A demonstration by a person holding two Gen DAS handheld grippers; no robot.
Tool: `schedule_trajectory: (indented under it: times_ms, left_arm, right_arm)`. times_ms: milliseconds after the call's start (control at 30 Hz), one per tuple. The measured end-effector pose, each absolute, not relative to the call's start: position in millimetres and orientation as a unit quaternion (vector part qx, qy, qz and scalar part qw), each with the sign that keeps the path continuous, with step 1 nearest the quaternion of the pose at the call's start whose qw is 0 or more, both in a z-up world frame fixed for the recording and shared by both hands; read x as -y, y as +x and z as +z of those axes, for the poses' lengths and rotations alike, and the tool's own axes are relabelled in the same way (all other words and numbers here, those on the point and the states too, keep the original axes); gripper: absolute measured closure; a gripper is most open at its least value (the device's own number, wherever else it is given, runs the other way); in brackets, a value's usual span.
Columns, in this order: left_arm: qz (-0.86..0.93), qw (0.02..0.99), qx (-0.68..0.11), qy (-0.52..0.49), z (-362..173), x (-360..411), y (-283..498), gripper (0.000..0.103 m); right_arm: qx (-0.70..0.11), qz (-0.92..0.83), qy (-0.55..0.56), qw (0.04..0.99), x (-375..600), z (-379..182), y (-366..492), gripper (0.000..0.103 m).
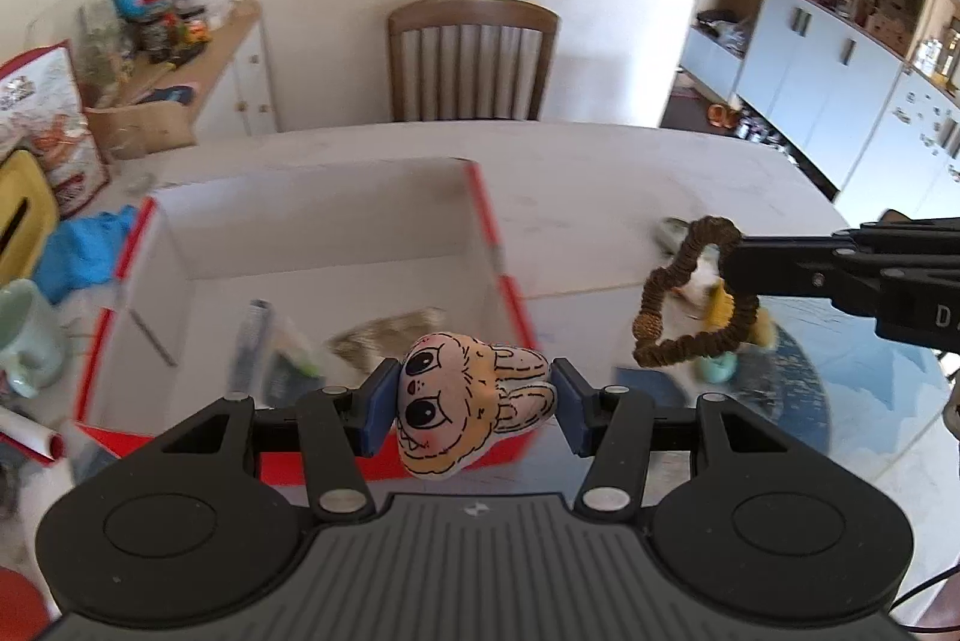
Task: Organize objects
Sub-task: 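Carry both items over the box and open left tool to drop the rabbit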
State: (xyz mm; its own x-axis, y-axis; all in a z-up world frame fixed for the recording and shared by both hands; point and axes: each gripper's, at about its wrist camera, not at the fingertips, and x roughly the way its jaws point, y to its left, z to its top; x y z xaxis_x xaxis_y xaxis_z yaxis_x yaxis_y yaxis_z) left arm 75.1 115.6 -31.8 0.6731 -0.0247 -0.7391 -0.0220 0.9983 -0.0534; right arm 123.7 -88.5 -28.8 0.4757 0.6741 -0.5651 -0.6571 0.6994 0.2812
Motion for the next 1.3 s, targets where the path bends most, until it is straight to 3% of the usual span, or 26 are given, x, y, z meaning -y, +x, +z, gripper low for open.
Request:
schedule_trajectory:
  times_ms: [467, 1300]
  left_arm:
    - [0.064, 0.911, -0.408, -0.011, -46, -208, 122, 0.050]
    - [0.044, 0.866, -0.498, 0.007, -132, -225, 244, 0.050]
  right_arm:
    - [-0.340, 0.405, -0.031, 0.848, -3, -44, 143, 0.097]
    - [-0.407, 0.407, -0.110, 0.810, -90, -116, 171, 0.097]
